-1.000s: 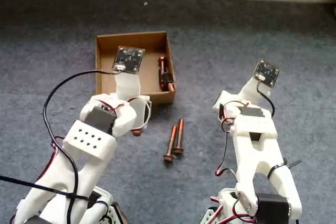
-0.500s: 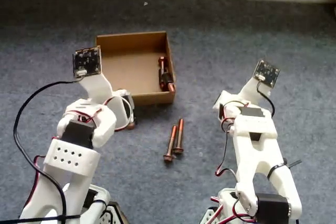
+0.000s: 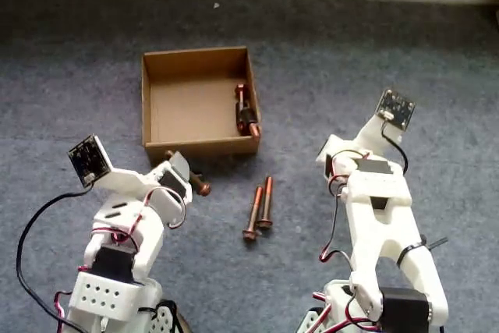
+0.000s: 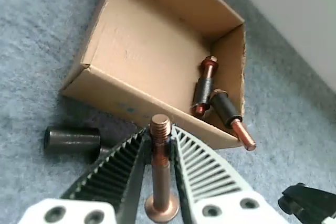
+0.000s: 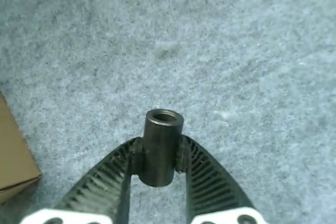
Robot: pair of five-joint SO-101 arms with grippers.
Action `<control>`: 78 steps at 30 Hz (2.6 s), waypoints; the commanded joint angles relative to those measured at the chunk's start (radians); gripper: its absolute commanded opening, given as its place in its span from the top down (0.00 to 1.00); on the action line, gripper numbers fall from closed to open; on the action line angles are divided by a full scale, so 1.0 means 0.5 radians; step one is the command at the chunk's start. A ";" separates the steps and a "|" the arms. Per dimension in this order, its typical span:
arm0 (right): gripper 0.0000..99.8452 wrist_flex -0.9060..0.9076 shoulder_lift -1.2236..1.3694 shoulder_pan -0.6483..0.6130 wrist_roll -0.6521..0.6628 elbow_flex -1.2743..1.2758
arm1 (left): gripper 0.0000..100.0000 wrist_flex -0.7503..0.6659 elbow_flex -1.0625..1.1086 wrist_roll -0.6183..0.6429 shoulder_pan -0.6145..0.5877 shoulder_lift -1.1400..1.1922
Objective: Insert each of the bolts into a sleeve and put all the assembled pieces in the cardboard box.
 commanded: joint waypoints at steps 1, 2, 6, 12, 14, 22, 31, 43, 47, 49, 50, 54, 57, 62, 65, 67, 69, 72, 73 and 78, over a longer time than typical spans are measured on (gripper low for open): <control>1.00 -0.038 -0.091 0.017 -0.009 -0.026 | 0.88 0.021 0.063 -0.101 -0.014 -0.299; 1.00 -0.038 -0.091 0.017 -0.009 -0.026 | 0.84 0.064 0.060 -0.101 -0.014 -0.339; 0.99 -0.038 -0.091 0.017 -0.009 -0.026 | 0.75 0.196 0.060 -0.107 -0.014 -0.428; 0.99 -0.038 -0.091 0.017 -0.009 -0.026 | 0.82 0.215 0.057 -0.110 -0.014 -0.446; 0.99 -0.038 -0.091 0.017 -0.009 -0.026 | 0.84 0.215 0.017 -0.135 -0.014 -0.443; 0.99 -0.038 -0.091 0.017 -0.006 -0.026 | 0.87 0.224 -0.118 -0.512 -0.023 -0.431; 0.99 -0.038 -0.091 0.017 -0.006 -0.026 | 0.87 0.267 -0.149 -1.123 -0.017 -0.428; 0.99 -0.038 -0.091 0.017 -0.006 -0.032 | 0.87 0.776 -0.723 -1.590 -0.023 -0.008; 0.99 -0.038 -0.091 0.017 -0.006 -0.029 | 0.87 0.942 -1.008 -1.869 -0.026 0.496; 0.99 -0.038 -0.091 0.017 -0.006 -0.029 | 0.87 1.053 -1.152 -2.056 -0.026 0.723; 0.99 -0.038 -0.091 0.017 -0.006 -0.029 | 0.87 1.111 -1.214 -2.154 -0.026 0.827; 0.99 -0.038 -0.091 0.017 -0.006 -0.029 | 0.87 1.255 -1.398 -2.694 -0.075 1.189; 0.99 -0.038 -0.091 0.017 -0.006 -0.029 | 0.87 1.258 -1.465 -3.053 -0.192 1.401; 0.99 -0.038 -0.091 0.017 -0.006 -0.032 | 0.87 1.277 -1.478 -3.557 -0.272 1.705; 0.99 -0.038 -0.091 0.017 -0.006 -0.032 | 0.87 1.310 -1.478 -3.833 -0.265 1.867; 0.99 -0.038 -0.091 0.017 -0.006 -0.032 | 0.87 1.320 -1.481 -3.980 -0.259 1.969; 0.99 -0.038 -0.091 0.017 -0.006 -0.032 | 0.84 1.320 -1.487 -4.069 -0.232 2.067; 0.99 -0.038 -0.091 0.017 -0.006 -0.032 | 0.78 1.310 -1.493 -4.088 -0.219 2.196; 0.99 -0.038 -0.091 0.017 -0.006 -0.032 | 0.77 1.310 -1.493 -4.088 -0.219 2.226; 0.99 -0.038 -0.091 0.017 -0.006 -0.032 | 0.76 1.178 -1.481 -4.091 -0.170 2.368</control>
